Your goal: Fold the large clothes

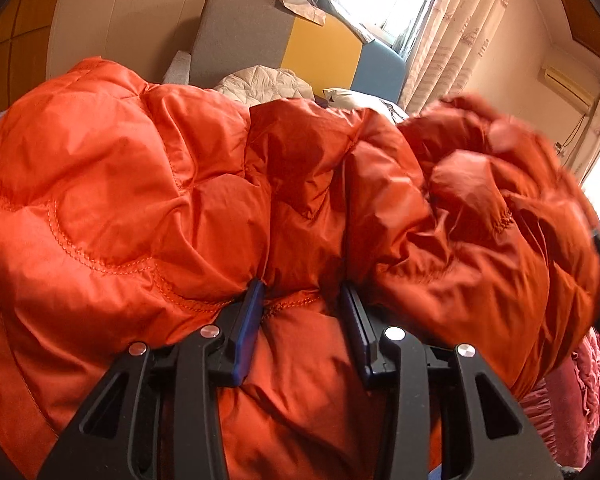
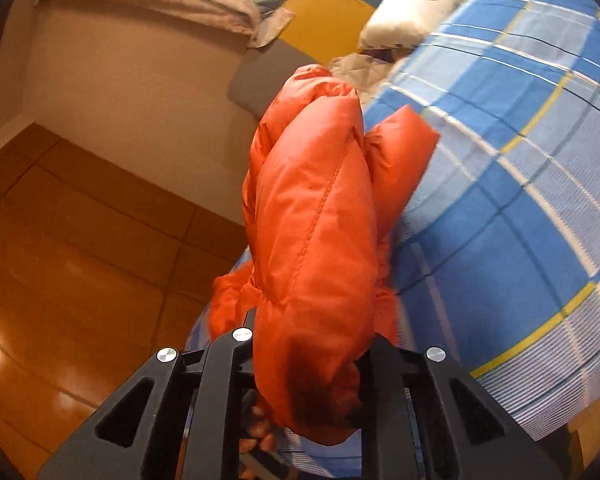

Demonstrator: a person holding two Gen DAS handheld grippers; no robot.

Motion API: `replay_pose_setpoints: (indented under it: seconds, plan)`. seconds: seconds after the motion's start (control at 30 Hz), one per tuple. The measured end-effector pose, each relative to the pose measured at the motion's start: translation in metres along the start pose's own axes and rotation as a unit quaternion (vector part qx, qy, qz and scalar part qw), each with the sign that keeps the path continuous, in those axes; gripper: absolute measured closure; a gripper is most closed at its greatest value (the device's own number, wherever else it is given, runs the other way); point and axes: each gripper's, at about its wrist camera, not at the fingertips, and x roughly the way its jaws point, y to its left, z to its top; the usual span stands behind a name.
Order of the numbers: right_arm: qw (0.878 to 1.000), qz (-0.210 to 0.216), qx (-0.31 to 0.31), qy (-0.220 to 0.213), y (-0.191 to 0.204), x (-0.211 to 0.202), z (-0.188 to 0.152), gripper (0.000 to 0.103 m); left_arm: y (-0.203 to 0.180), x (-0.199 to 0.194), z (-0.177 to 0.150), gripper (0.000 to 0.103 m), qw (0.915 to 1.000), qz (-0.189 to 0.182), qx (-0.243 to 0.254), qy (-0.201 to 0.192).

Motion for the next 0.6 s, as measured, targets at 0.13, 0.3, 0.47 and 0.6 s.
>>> replay_pose_setpoints:
  seconds: [0.13, 0.3, 0.47, 0.6]
  plan:
    - [0.998, 0.021, -0.05, 0.021, 0.054, 0.028, -0.017, 0.088, 0.002, 0.001, -0.001, 0.067, 1.0, -0.002, -0.004, -0.003]
    - [0.993, 0.036, -0.095, 0.065, 0.1, 0.064, -0.044, 0.089, 0.007, 0.0, -0.004, 0.069, 0.9998, -0.008, -0.016, -0.008]
    - [0.985, 0.044, -0.13, 0.102, 0.131, 0.095, -0.069, 0.09, 0.012, -0.005, -0.003, 0.075, 0.9991, -0.021, -0.036, -0.011]
    - [0.982, 0.039, -0.145, 0.11, 0.143, 0.111, -0.076, 0.09, 0.02, -0.01, -0.004, 0.077, 0.9974, -0.032, -0.064, -0.014]
